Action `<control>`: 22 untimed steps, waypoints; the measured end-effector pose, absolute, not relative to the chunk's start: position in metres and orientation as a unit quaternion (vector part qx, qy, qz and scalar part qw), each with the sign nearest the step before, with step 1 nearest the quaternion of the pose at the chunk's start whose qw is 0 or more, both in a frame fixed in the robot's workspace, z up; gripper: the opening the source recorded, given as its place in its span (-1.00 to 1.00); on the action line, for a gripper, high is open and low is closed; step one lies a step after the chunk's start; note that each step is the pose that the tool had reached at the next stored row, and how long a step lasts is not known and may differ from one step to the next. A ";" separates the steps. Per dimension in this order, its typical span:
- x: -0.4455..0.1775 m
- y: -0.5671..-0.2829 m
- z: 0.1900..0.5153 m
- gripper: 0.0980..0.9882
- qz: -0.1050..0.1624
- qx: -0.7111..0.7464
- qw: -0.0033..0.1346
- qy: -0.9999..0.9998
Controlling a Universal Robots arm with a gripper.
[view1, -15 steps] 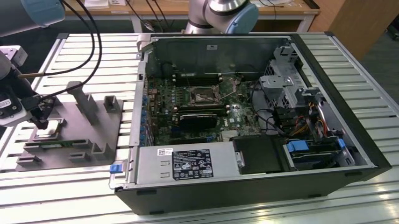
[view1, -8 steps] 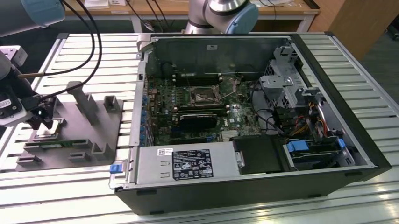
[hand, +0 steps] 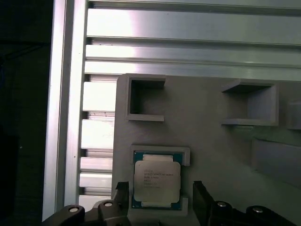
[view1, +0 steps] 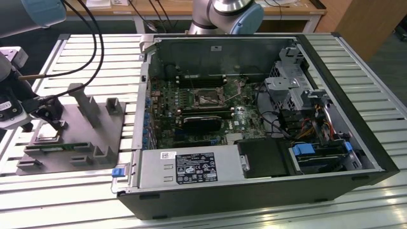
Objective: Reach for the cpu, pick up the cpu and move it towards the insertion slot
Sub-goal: 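Pick up the cpu and move it towards the insertion slot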
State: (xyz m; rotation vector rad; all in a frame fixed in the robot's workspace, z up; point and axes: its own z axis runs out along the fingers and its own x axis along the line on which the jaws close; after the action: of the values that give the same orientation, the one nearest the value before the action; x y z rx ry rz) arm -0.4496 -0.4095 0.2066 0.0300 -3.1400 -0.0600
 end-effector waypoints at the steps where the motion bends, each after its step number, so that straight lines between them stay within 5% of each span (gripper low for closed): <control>1: -0.450 -0.410 0.207 0.22 -0.019 0.010 0.000 -1.000; 2: -0.450 -0.410 0.207 0.37 -0.019 0.010 0.000 -1.000; 22: -0.450 -0.407 0.188 0.37 -0.019 0.013 0.000 -1.000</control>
State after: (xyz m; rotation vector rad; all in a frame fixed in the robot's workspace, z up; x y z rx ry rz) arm -0.4496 -0.4070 0.1877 0.0401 -3.1398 -0.0600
